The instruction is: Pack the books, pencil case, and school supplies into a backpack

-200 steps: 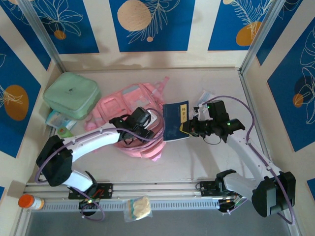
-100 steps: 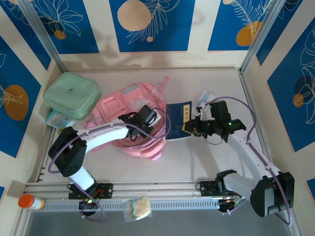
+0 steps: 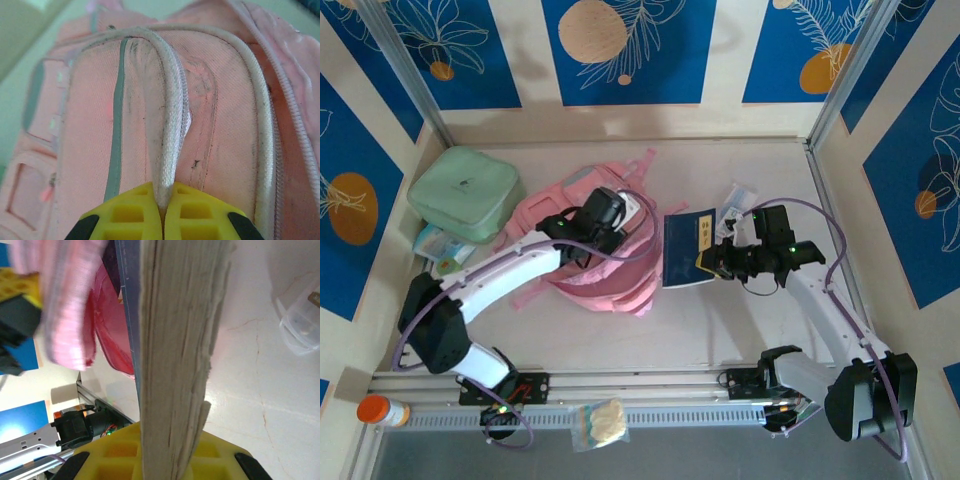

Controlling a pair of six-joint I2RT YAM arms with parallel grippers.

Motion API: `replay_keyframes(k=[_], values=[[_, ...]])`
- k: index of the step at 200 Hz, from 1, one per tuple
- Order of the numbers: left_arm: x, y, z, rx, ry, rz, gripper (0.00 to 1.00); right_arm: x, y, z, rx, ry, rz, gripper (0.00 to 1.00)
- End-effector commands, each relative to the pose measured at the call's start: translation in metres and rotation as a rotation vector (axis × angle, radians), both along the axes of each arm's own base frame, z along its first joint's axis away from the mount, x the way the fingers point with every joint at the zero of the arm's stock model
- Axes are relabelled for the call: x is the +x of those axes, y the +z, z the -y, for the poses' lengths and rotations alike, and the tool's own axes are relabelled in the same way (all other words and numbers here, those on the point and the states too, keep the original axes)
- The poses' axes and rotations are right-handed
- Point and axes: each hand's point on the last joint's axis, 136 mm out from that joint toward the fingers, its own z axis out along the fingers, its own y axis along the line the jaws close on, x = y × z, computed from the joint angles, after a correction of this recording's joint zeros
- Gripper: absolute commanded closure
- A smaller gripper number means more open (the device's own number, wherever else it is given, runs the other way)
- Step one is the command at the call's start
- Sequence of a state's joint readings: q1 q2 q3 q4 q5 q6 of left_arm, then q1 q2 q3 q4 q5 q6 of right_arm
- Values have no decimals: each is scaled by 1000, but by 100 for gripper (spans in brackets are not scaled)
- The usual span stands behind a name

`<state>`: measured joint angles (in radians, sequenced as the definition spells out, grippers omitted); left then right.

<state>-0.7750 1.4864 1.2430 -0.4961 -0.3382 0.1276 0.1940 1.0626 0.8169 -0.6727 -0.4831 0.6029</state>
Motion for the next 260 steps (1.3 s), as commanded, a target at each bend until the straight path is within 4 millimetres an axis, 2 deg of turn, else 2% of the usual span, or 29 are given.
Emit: replay_keyframes(k=[1,29,54,89,108,122,134,155,173,184,201,215,235,260], values=[[1,70,14,-146,-42,122,100,-9,6,-9,58,26,-43,100],[0,92,18,-181,-74,163,100,-5,4,-31,100,38,-55,100],[-8,104,32,-259,-131,130,100,5,3,-65,172,81,-47,100],[-9,119,30,-331,-93,142,100,27,-19,-106,123,143,-54,100],[-10,123,32,-365,-87,133,100,39,-21,-134,161,196,-42,100],[-8,125,30,-380,-61,137,100,50,-31,-146,140,206,-19,100],[-7,126,30,-386,-56,140,100,61,-42,-147,124,194,-21,94],[-8,126,31,-400,-55,135,100,78,-60,-140,79,155,-61,71],[-9,125,33,-417,-54,121,100,79,-67,-131,37,129,-92,57],[-10,124,32,-419,-49,116,100,72,-73,-118,-49,85,-111,54],[-10,122,31,-423,-42,111,100,57,-82,-88,-158,-24,-145,55],[-11,119,32,-429,-40,99,100,42,-83,-78,-167,-59,-135,59],[-12,113,32,-432,-36,84,100,18,-86,-80,-202,-46,-148,70],[-14,113,32,-452,-26,71,99,3,-99,-103,-196,-25,-161,90]])
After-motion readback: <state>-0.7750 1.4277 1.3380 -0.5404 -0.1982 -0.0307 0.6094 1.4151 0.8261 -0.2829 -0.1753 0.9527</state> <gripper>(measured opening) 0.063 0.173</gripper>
